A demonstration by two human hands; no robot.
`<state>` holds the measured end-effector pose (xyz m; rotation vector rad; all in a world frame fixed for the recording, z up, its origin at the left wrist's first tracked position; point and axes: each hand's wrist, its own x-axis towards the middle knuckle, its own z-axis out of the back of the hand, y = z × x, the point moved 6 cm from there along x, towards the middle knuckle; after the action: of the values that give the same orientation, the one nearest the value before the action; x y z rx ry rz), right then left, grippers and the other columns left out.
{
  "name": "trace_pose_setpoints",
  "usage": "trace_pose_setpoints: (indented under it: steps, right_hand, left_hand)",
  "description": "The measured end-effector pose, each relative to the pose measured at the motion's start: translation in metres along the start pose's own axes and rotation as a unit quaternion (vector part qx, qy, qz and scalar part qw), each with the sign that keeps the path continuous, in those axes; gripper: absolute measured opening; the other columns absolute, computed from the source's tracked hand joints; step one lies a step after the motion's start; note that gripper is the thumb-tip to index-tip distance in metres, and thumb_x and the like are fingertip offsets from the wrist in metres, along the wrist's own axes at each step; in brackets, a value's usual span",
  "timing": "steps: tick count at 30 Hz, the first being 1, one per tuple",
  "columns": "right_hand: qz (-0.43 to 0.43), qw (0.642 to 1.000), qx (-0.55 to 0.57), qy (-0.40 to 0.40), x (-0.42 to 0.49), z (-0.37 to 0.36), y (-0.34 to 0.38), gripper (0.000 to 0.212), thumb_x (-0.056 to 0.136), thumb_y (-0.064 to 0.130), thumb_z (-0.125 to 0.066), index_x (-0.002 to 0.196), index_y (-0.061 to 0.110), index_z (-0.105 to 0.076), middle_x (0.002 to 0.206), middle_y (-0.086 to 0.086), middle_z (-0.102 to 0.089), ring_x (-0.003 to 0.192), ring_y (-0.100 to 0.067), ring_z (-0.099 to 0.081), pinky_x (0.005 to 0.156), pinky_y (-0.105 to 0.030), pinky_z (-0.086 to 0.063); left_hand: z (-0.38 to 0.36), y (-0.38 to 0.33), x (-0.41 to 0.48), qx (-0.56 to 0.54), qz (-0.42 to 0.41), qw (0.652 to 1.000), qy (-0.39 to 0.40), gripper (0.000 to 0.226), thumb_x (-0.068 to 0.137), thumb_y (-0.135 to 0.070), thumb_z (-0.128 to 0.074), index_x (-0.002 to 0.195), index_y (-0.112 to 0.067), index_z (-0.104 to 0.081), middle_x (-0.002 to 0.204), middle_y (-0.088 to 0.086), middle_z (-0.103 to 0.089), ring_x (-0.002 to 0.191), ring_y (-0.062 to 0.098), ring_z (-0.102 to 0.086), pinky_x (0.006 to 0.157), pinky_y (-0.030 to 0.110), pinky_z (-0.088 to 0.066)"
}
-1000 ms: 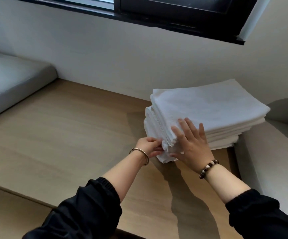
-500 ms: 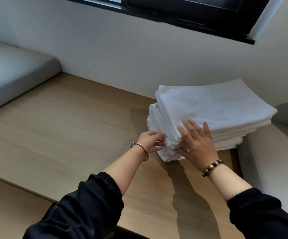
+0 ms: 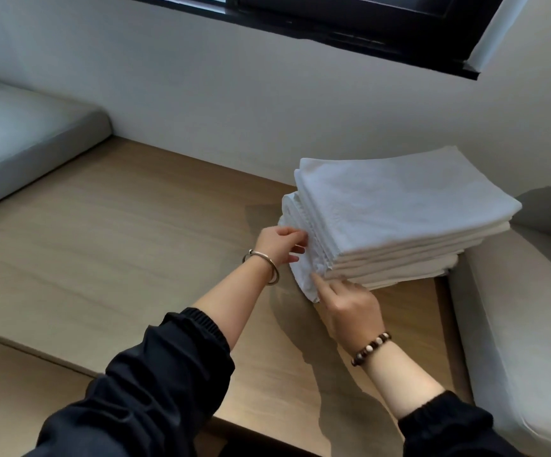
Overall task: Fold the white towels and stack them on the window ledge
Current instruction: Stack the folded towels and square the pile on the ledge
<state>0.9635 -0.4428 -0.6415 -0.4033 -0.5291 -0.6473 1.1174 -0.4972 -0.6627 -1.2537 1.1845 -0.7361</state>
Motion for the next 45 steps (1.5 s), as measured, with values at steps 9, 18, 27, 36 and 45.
trace_pose_setpoints:
  steps: [9, 18, 27, 36, 45]
  right_hand:
    - [0.036, 0.985, -0.109, 0.131, 0.041, 0.003, 0.016, 0.038, 0.041, 0.004, -0.054, 0.073, 0.000, -0.073, 0.035, -0.004, -0.047, 0.024, -0.015, -0.042, 0.038, -0.015, -0.031]
    - [0.083, 0.981, -0.122, 0.126, 0.039, -0.011, 0.014, 0.026, 0.047, 0.002, -0.050, 0.066, -0.003, -0.067, 0.035, -0.007, -0.044, 0.027, -0.015, -0.043, 0.038, -0.017, -0.032]
    - [0.128, 0.981, -0.130, 0.065, 0.023, -0.002, -0.025, 0.028, 0.071, -0.002, -0.038, 0.065, 0.011, -0.061, 0.045, -0.003, -0.049, 0.037, -0.021, -0.048, 0.037, -0.023, -0.036]
    - [0.137, 0.984, -0.080, 0.085, 0.015, -0.006, -0.009, 0.013, 0.066, -0.002, -0.059, 0.061, 0.011, -0.060, 0.048, -0.004, -0.050, 0.038, -0.022, -0.047, 0.035, -0.025, -0.039]
    - [-0.009, 0.995, 0.044, -0.092, 0.079, 0.071, -0.047, 0.025, 0.077, 0.009, -0.042, 0.077, 0.002, -0.066, 0.071, -0.011, -0.059, 0.063, -0.030, -0.058, 0.045, -0.032, -0.047]
  left_hand:
    - [-0.008, -0.035, 0.024, 0.038, 0.094, 0.995, -0.020, 0.025, 0.090, -0.012, -0.058, 0.071, -0.011, -0.043, 0.061, 0.006, -0.042, 0.050, 0.015, -0.041, 0.039, 0.017, -0.032]
    - [-0.005, -0.024, 0.042, -0.051, 0.148, 0.983, -0.098, 0.023, 0.087, -0.003, -0.057, 0.068, -0.010, -0.044, 0.052, 0.003, -0.038, 0.022, 0.008, -0.031, 0.031, 0.009, -0.026]
    - [-0.011, -0.002, 0.054, -0.071, 0.160, 0.973, -0.152, 0.043, 0.070, -0.018, -0.073, 0.108, -0.001, -0.065, 0.074, 0.010, -0.062, 0.060, 0.019, -0.060, 0.065, 0.028, -0.052]
    - [-0.010, -0.011, 0.041, -0.061, 0.141, 0.983, -0.096, 0.017, 0.085, -0.014, -0.068, 0.080, -0.004, -0.056, 0.064, 0.007, -0.052, 0.051, 0.017, -0.051, 0.041, 0.024, -0.052]
    - [-0.002, -0.019, 0.044, -0.067, 0.088, 0.992, -0.063, 0.009, 0.090, -0.001, -0.054, 0.088, -0.010, -0.057, 0.073, 0.005, -0.051, 0.059, 0.015, -0.049, 0.050, 0.024, -0.043]
